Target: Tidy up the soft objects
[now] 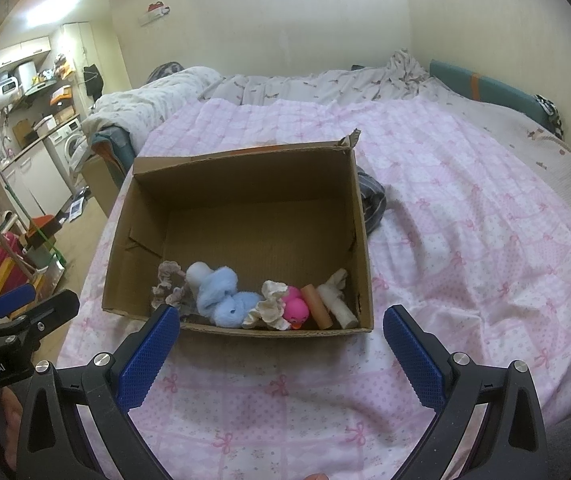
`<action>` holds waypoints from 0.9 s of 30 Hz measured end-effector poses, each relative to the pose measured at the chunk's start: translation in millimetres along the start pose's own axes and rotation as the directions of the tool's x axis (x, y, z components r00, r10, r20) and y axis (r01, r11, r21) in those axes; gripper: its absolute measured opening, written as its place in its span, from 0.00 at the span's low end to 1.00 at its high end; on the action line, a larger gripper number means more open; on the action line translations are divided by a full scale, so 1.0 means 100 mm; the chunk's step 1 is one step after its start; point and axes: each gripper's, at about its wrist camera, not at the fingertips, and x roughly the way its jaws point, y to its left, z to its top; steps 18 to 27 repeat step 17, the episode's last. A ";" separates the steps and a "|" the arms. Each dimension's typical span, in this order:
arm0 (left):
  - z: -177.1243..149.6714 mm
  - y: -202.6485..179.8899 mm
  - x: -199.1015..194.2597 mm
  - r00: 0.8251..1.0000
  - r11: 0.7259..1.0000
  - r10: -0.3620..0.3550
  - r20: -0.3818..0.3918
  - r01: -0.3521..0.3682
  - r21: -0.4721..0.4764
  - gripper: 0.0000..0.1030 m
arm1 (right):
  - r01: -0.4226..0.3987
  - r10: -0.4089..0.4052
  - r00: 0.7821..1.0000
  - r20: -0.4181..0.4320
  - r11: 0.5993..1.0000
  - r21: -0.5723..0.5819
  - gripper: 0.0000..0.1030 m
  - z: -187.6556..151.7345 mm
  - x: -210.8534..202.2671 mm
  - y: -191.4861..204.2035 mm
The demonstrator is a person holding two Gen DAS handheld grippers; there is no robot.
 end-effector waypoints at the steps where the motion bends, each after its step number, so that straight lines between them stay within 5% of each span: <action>1: 0.00 0.01 0.00 1.000 1.000 -0.001 0.000 0.001 -0.001 1.00 | -0.001 0.001 1.000 0.000 1.000 0.001 1.00 0.00 0.00 0.00; 27: -0.02 -0.01 0.01 1.000 1.000 -0.001 -0.006 0.001 -0.001 1.00 | -0.005 0.005 1.000 0.000 1.000 0.000 1.00 0.01 -0.01 0.00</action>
